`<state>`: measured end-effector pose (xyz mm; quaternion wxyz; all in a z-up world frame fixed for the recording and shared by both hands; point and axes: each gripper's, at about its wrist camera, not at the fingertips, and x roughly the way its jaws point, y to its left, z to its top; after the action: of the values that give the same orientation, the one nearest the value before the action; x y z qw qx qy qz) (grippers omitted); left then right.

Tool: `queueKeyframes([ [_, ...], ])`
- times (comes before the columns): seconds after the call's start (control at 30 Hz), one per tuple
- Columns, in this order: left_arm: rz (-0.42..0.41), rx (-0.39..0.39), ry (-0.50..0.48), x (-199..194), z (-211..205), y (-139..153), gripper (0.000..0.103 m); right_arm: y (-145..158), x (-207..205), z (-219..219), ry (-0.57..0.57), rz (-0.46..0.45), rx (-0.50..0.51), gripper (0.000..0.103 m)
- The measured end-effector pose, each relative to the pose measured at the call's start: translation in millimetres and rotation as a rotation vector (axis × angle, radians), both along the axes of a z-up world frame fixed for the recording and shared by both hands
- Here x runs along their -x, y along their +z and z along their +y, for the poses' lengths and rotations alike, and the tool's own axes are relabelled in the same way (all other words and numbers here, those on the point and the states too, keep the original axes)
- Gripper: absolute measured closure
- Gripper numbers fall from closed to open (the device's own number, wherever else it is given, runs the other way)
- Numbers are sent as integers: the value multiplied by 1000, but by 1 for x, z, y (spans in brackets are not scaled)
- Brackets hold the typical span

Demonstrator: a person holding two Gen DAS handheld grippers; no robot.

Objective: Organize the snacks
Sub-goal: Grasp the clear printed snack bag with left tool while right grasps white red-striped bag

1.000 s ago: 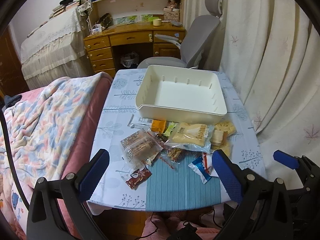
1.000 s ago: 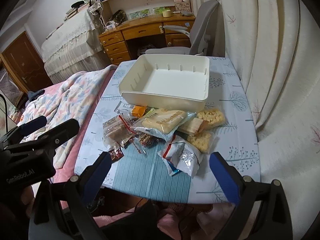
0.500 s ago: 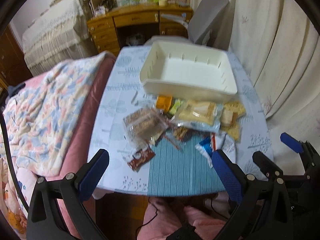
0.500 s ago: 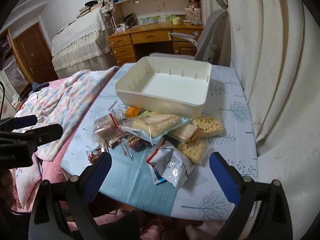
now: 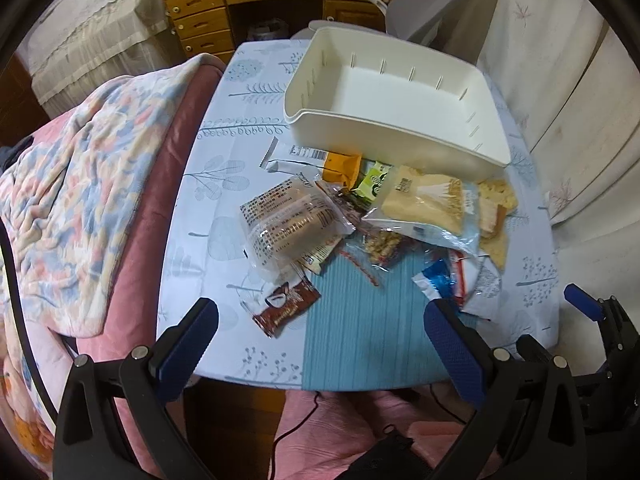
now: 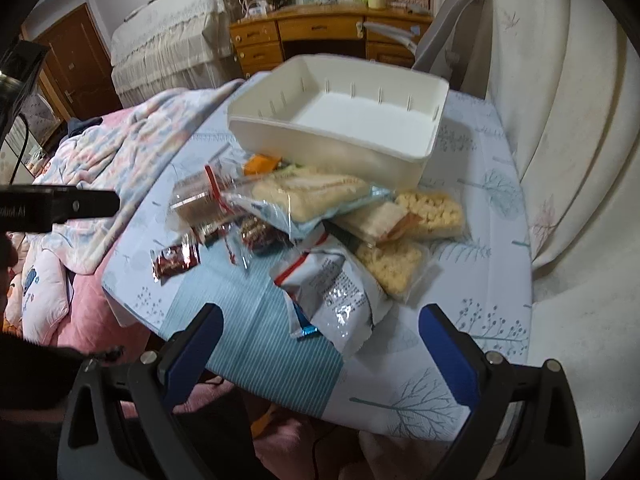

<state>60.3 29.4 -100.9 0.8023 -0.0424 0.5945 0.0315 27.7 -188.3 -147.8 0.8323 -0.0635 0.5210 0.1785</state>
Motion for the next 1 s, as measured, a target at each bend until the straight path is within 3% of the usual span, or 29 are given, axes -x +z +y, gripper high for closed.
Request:
queueKeyframes([
  [0.33,115,-31,-164,-57,15,-46,1,-42,-28,1,-134,128,4,4],
  [0.53,177,-62,-285,-92,22,-81,1,-68,-39,14,-186,192,93,4],
  [0.7,223,-71,-361,-111,23,-112,1,-86,-41,34,-155,198,213,4],
  [1.0,262,-15,-376,-137,32,-149,1,-105,-59,53,-146,227,304,4],
])
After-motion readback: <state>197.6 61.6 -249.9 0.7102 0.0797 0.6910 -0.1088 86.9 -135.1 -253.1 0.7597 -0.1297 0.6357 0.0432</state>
